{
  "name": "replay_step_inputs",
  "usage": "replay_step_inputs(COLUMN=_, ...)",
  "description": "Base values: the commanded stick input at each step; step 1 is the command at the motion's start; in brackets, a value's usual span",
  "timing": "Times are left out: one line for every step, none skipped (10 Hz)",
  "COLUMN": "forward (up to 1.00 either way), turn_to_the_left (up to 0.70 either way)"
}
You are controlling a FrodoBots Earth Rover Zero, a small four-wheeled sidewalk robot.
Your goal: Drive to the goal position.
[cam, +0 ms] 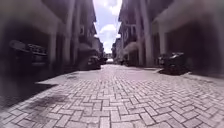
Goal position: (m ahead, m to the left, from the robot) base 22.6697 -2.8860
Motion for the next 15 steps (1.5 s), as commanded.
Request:
replay_step_inputs(forward=0.50, turn_to_the_left=-0.20)
replay_step_inputs(forward=0.50, turn_to_the_left=-0.30)
replay_step_inputs(forward=0.50, turn_to_the_left=0.00)
replay_step_inputs(forward=0.50, turn_to_the_left=0.00)
replay_step_inputs(forward=0.50, turn_to_the_left=0.00)
replay_step_inputs(forward=0.50, turn_to_the_left=0.00)
replay_step_inputs(forward=0.50, turn_to_the_left=0.00)
replay_step_inputs(forward=0.50, turn_to_the_left=0.00)
replay_step_inputs(forward=0.50, turn_to_the_left=0.00)
replay_step_inputs(forward=0.50, turn_to_the_left=0.00)
replay_step_inputs(forward=0.50, turn_to_the_left=0.00)
replay_step_inputs(forward=0.50, turn_to_the_left=0.00)
replay_step_inputs(forward=0.50, turn_to_the_left=0.00)
replay_step_inputs(forward=0.50, turn_to_the_left=0.00)
replay_step_inputs(forward=0.50, turn_to_the_left=0.00)
